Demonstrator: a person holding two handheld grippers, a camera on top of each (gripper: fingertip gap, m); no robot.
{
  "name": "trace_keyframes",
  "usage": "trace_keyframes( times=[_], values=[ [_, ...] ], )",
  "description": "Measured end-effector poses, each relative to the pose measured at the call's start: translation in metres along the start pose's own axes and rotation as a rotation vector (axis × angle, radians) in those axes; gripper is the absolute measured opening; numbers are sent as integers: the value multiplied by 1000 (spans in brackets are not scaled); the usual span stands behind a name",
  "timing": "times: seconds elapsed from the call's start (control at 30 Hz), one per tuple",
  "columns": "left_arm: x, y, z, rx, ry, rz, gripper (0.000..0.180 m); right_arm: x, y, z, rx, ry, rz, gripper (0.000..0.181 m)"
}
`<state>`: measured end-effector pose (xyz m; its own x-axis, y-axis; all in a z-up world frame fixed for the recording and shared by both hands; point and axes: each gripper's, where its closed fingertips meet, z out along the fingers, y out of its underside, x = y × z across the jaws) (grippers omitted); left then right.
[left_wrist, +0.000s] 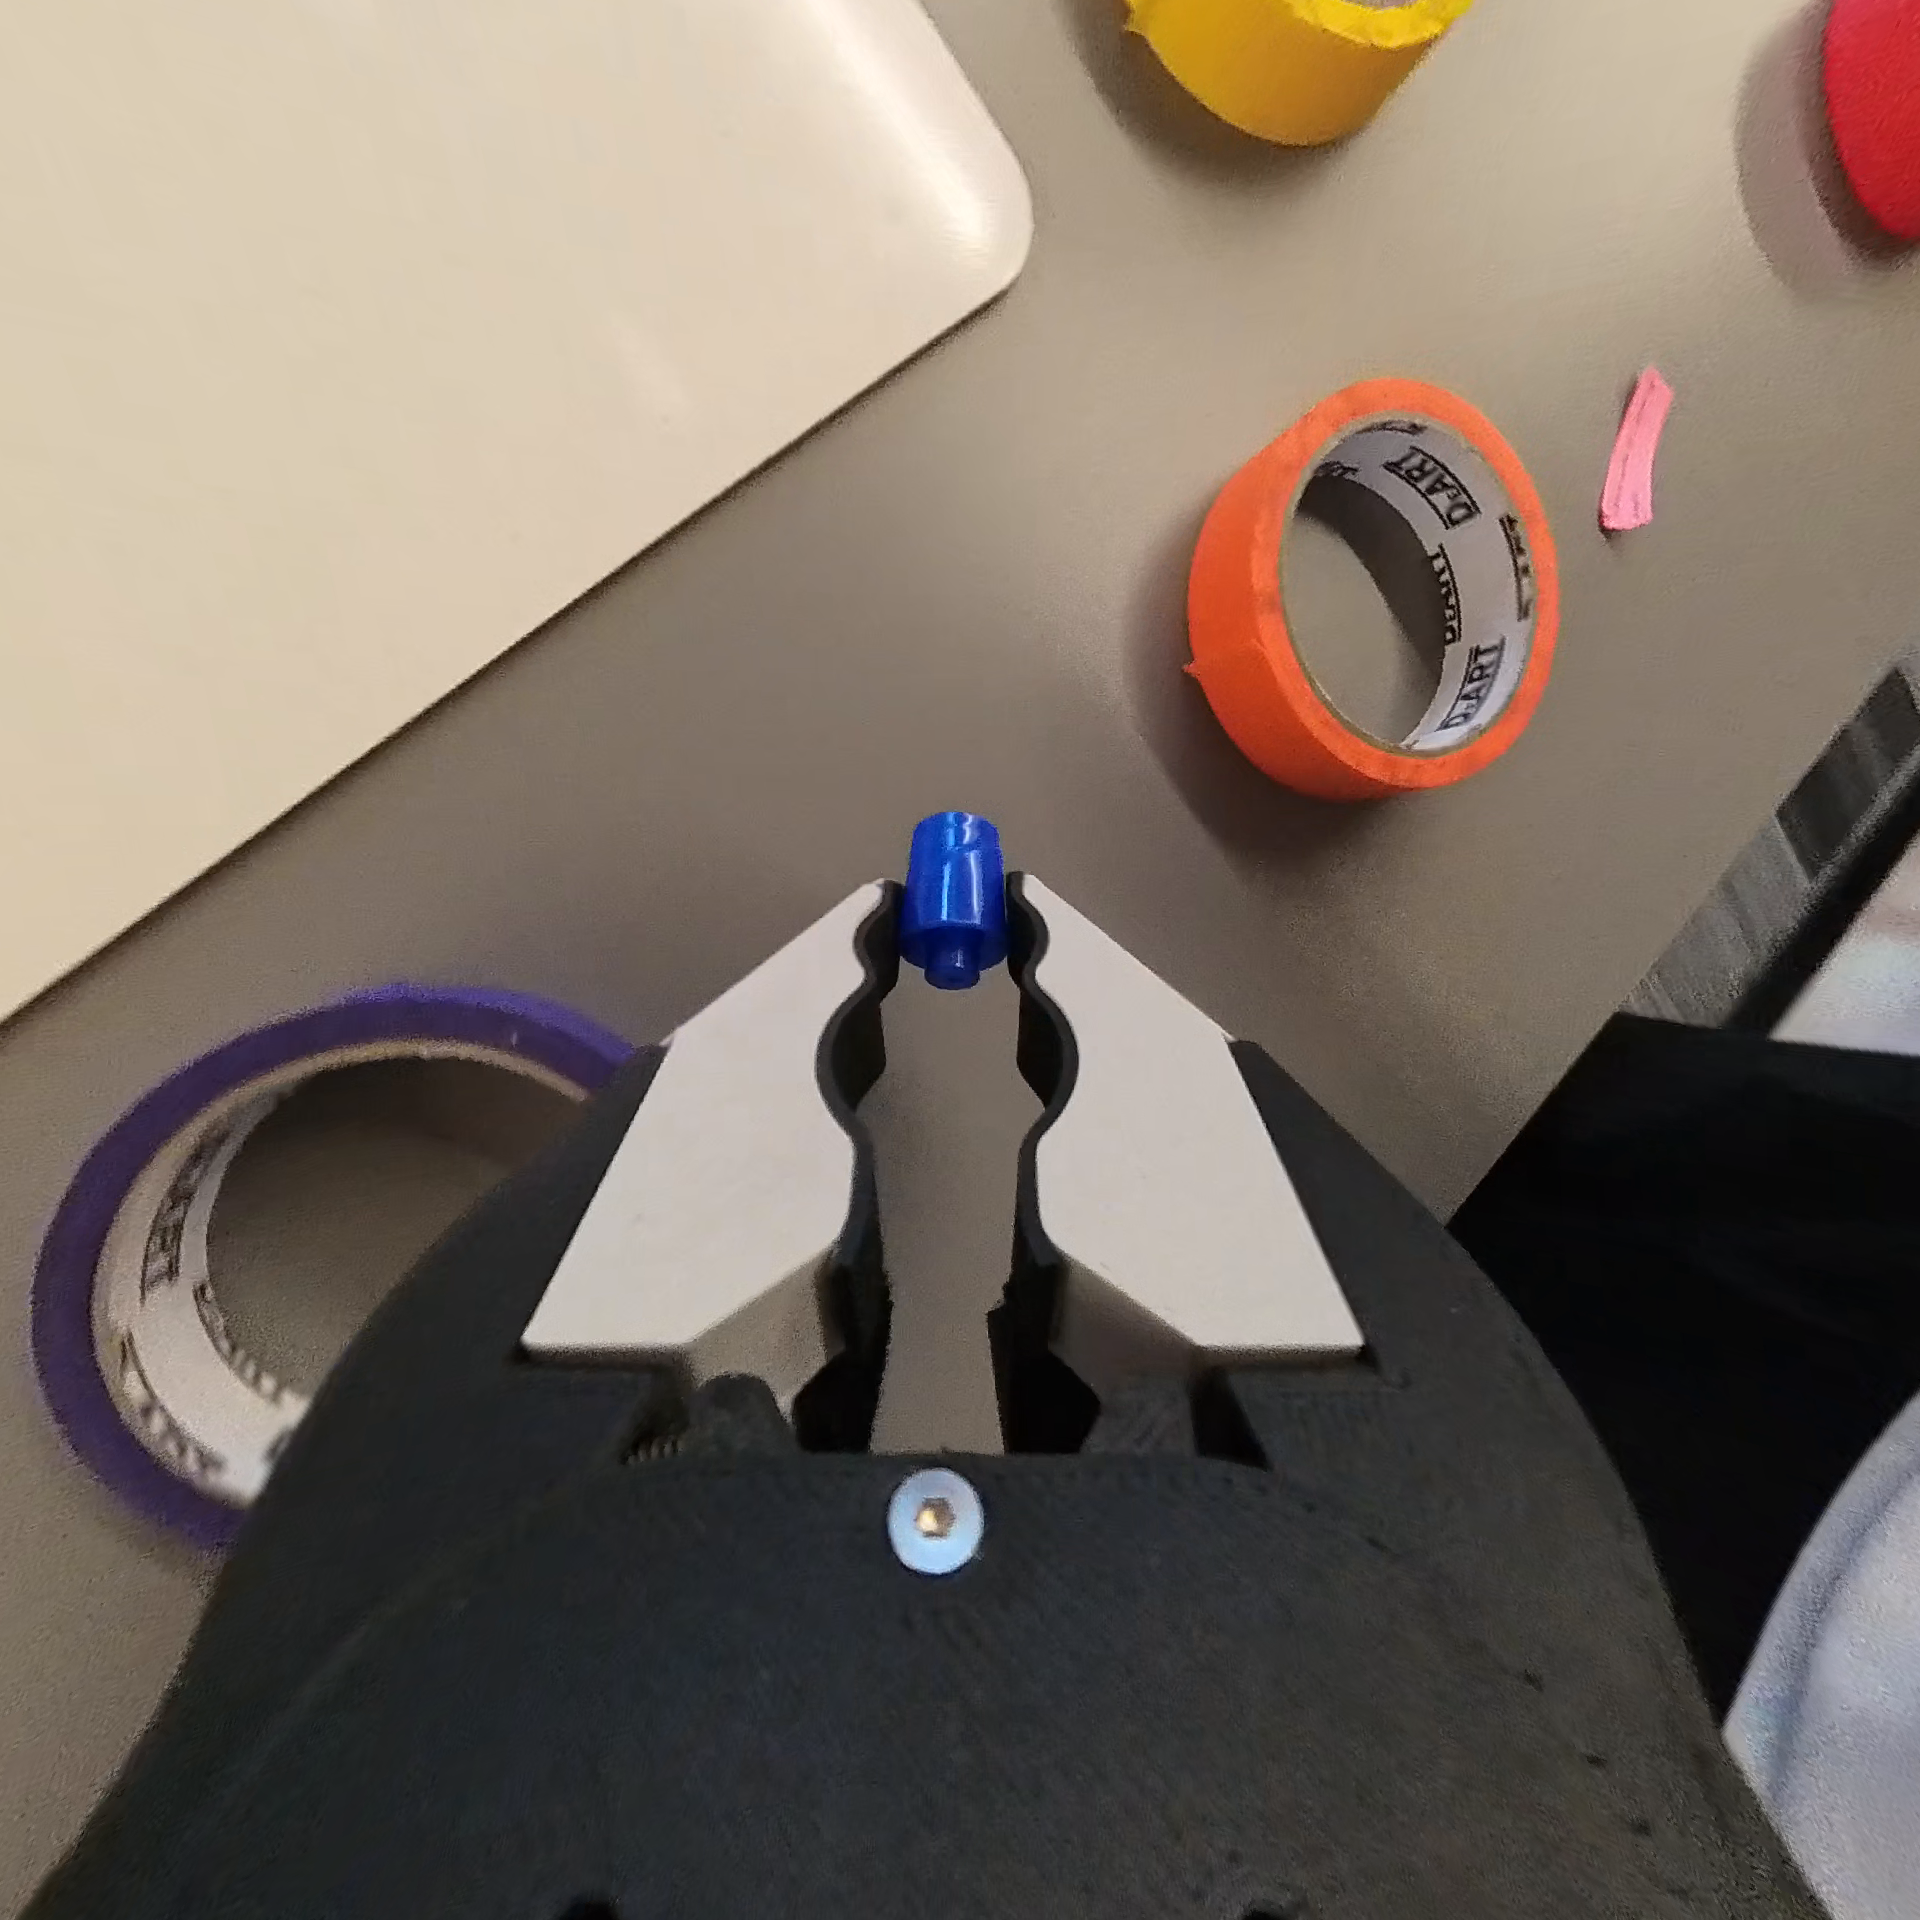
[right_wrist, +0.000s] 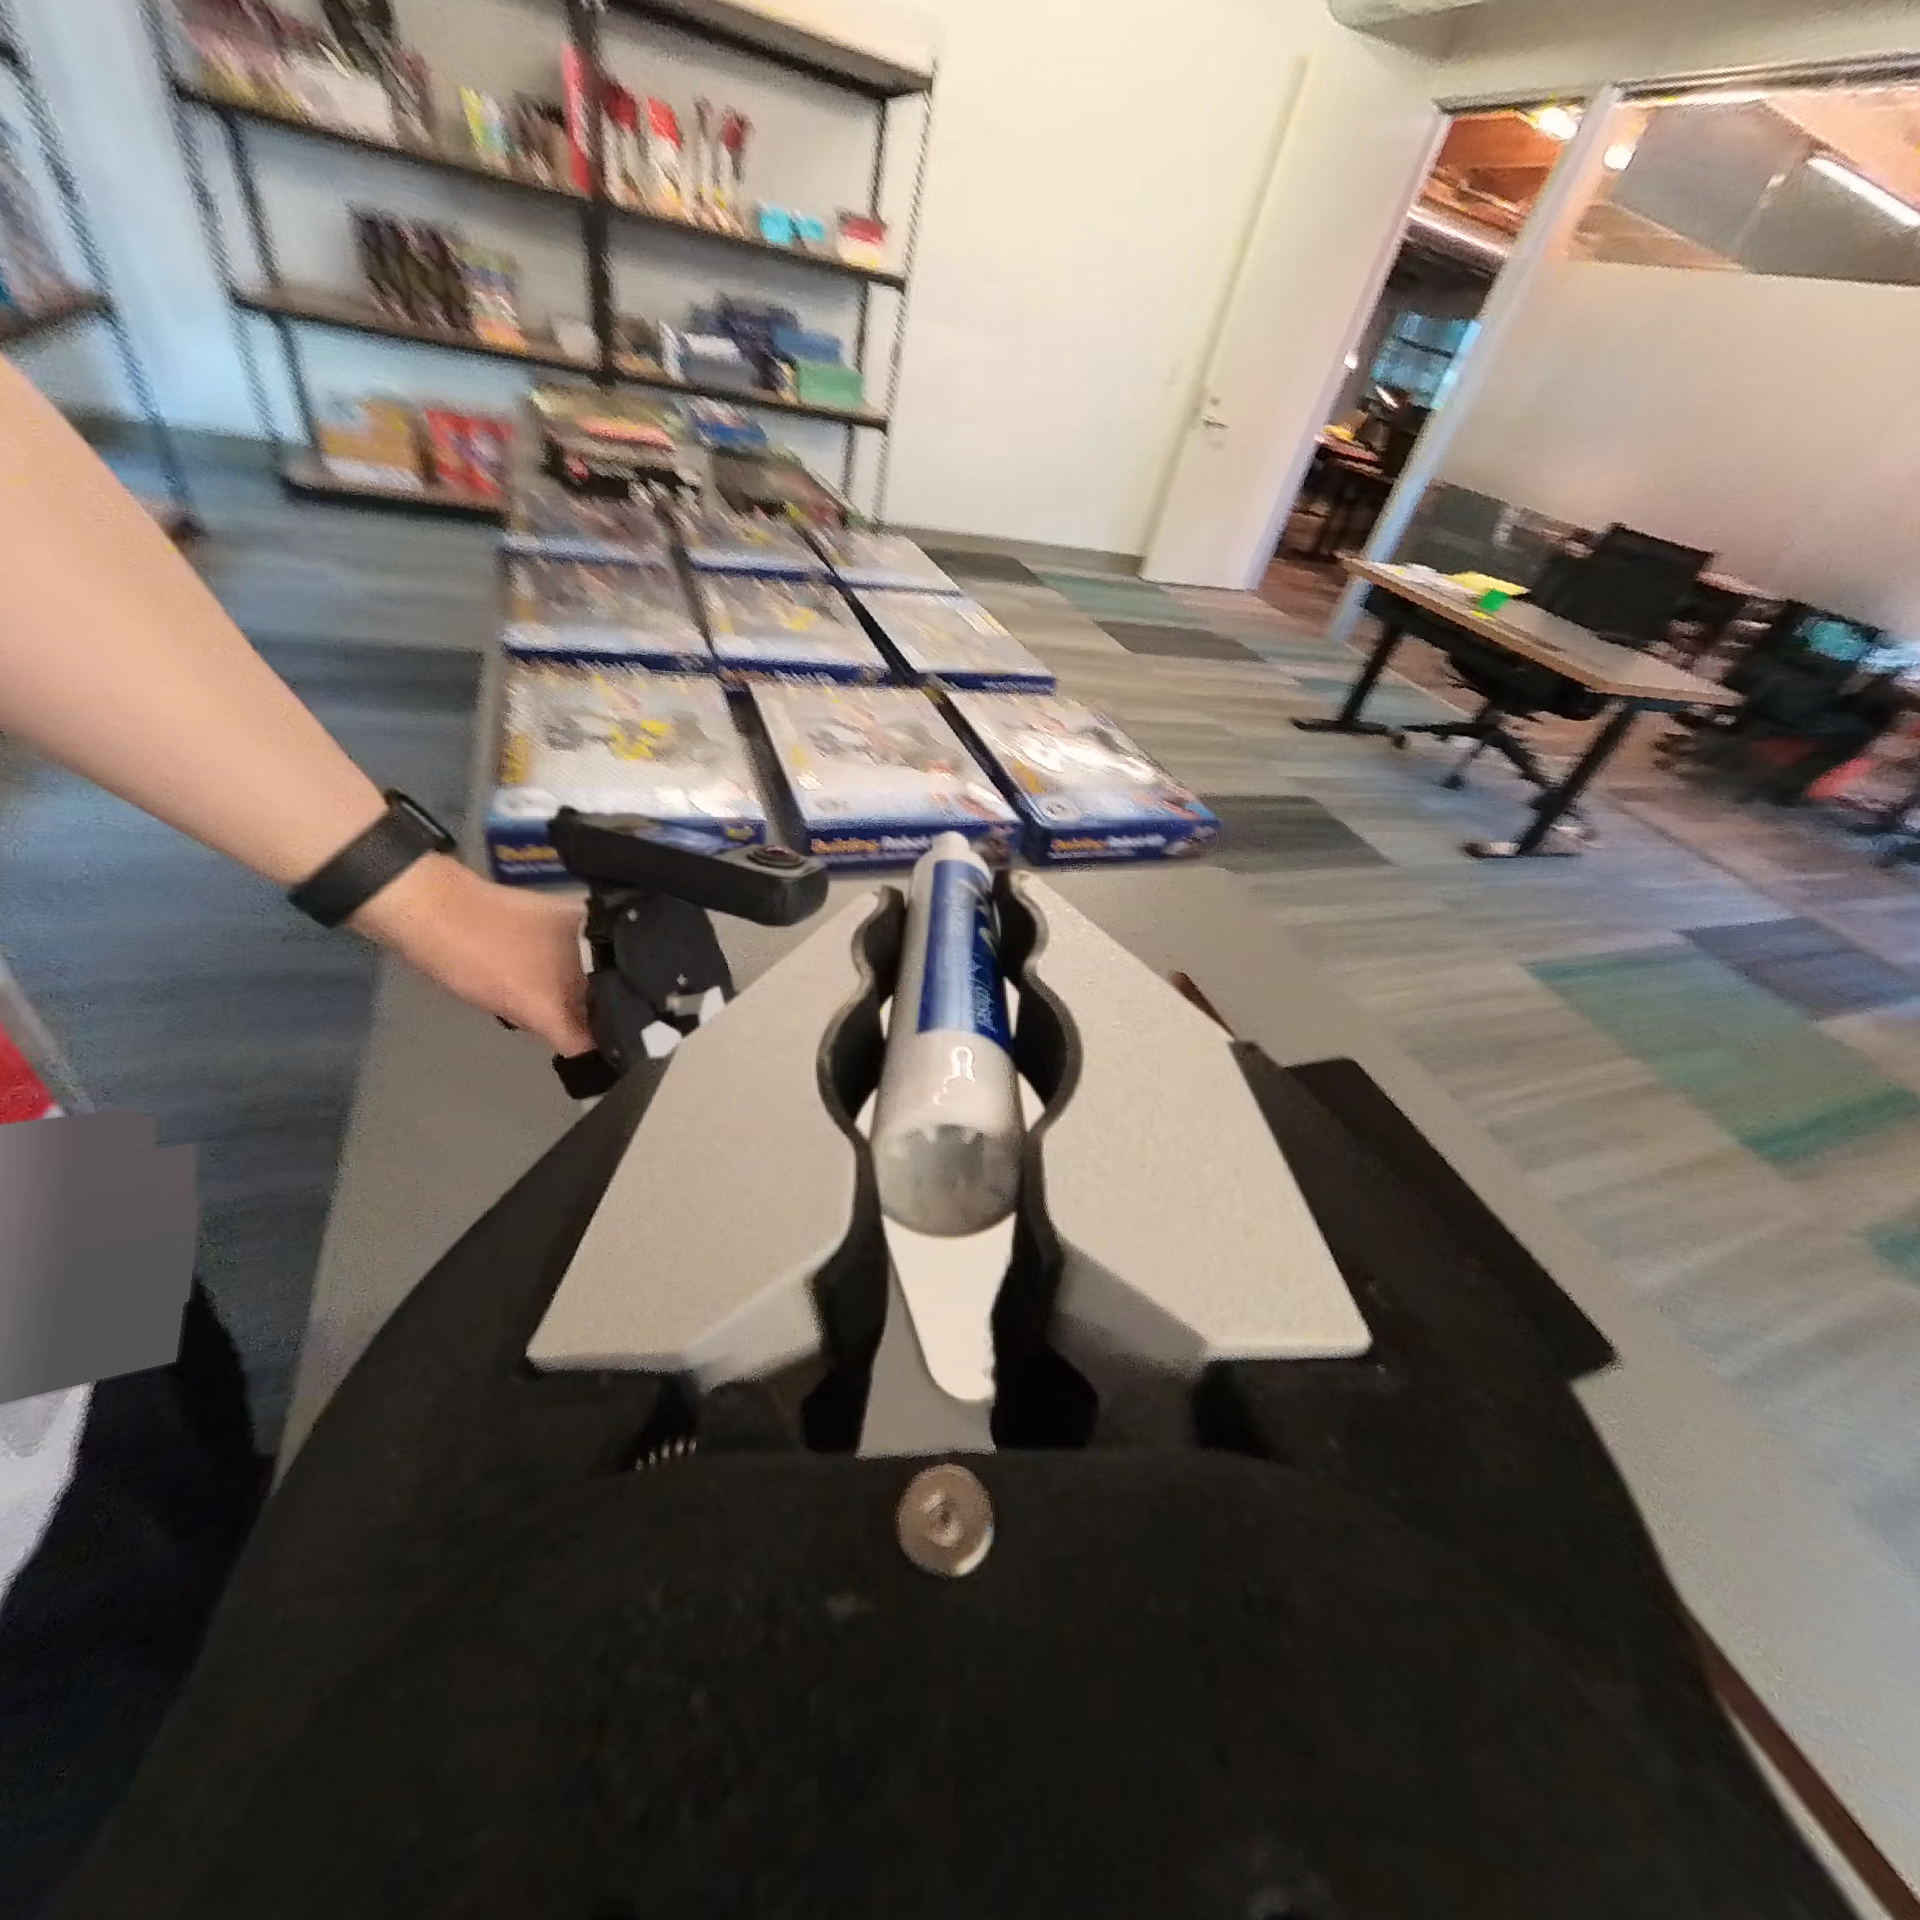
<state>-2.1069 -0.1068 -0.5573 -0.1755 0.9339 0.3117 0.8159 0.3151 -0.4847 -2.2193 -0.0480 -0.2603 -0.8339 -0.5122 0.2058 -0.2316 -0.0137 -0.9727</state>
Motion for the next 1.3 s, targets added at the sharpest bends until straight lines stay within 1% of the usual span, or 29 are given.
trace_keyframes(
  times=[0.1,0.17,0.23,0.3,0.37,0.43,0.47,0.53,0.67,0.7,0.77,0.83,0.9,0.93,0.97,1.03,1.07,1.17,1.23,1.3],
  values=[
    [-5,2,5,-10,58,71,18,-17,0,18,-99,117,-64,18],
    [-12,-1,6,24,69,106,22,-30,1,30,-158,170,-58,18],
    [-22,0,7,28,69,108,35,-41,4,41,-200,224,-52,17],
    [-33,3,0,25,63,91,52,-51,8,49,-243,269,-24,18],
    [-41,2,-19,60,89,76,53,-59,4,54,-268,321,-21,17],
    [-45,-4,-52,133,147,42,51,-64,-2,59,-286,384,-46,18],
    [-43,-6,-73,167,210,-5,47,-65,-5,63,-292,417,-67,18],
    [-27,-11,-118,244,401,-152,46,-71,-13,75,-292,454,-112,17],
    [12,-46,-215,489,877,-499,29,-85,-33,117,-256,494,-220,17],
    [20,-59,-238,548,1000,-559,26,-90,-38,130,-244,490,-253,17],
    [33,-77,-272,624,1169,-595,27,-100,-46,156,-230,464,-319,17],
    [42,-87,-295,663,1264,-562,30,-107,-52,178,-224,428,-368,17],
    [43,-90,-308,694,1282,-526,29,-111,-57,194,-211,385,-373,17],
    [41,-91,-310,706,1271,-520,26,-112,-60,199,-201,367,-369,17],
    [37,-92,-313,723,1266,-521,25,-114,-63,204,-186,349,-367,17],
    [31,-92,-322,759,1298,-543,16,-117,-65,212,-177,312,-353,17],
    [28,-91,-324,769,1312,-555,16,-117,-67,215,-162,304,-344,17],
    [18,-87,-321,806,1276,-592,16,-118,-62,223,-151,270,-260,17],
    [11,-84,-319,833,1261,-607,16,-117,-52,228,-170,258,-164,17],
    [7,-83,-313,830,1235,-610,16,-116,-43,231,-172,248,-76,17]
  ],
)
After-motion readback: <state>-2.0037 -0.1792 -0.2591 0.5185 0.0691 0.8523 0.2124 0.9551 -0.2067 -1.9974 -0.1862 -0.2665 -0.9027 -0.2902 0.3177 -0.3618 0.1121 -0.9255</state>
